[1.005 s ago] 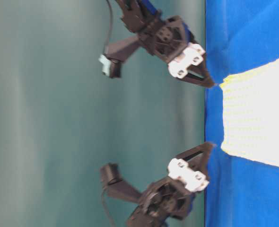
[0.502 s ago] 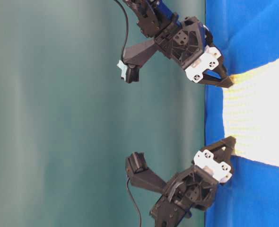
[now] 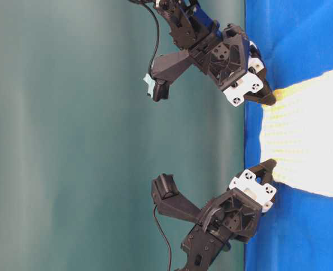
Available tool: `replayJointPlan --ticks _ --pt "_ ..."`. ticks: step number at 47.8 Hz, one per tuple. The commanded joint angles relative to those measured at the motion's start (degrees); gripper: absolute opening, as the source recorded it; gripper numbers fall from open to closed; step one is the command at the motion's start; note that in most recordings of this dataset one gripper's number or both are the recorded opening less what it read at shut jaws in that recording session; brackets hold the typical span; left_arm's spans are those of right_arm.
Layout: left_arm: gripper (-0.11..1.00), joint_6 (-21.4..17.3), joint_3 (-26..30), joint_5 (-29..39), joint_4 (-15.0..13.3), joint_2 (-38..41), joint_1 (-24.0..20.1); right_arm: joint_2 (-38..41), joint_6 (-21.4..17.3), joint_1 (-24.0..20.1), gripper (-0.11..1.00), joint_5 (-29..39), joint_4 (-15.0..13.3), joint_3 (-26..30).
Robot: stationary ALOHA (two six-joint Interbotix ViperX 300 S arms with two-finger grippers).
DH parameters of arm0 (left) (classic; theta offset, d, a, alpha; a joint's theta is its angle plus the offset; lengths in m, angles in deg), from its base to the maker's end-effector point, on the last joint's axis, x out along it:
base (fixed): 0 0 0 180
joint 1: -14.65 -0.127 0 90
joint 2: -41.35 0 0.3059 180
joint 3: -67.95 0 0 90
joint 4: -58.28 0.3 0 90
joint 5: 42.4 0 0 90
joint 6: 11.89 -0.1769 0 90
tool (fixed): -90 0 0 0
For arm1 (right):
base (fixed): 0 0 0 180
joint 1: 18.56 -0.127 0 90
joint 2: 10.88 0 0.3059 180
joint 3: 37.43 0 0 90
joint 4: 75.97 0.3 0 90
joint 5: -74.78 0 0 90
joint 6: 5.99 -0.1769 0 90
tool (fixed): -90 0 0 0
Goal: Fold the yellow towel.
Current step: 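Move both grippers to the strip's top corners and pinch them, then fold the top end down toward the bottom of the strip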
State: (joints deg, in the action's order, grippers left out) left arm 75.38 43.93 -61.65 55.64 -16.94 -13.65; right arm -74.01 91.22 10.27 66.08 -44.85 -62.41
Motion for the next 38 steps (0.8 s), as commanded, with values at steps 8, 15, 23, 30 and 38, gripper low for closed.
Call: replayJointPlan --ticks 8,15,23,30,38 --pt "0.07 -0.6 1.1 0.2 0.0 -0.7 -1.0 -0.6 0.1 0.0 0.05 -1.2 1.0 0.2" --pt "0.07 -0.8 1.3 1.1 0.0 -1.3 -1.0 -1.1 0.1 0.0 0.05 -2.4 1.6 0.0" --pt "0.07 -1.9 1.6 3.6 0.0 -4.0 -0.8 -2.9 0.1 0.0 0.05 -2.4 1.6 -0.5" --pt "0.07 -2.8 1.4 5.9 0.0 -6.4 -0.5 -5.9 0.2 0.1 0.05 -2.7 1.6 -1.9" --pt "0.07 -3.1 1.2 7.0 0.0 -9.1 0.5 -8.9 0.2 -0.1 0.05 -3.3 1.6 -3.7"
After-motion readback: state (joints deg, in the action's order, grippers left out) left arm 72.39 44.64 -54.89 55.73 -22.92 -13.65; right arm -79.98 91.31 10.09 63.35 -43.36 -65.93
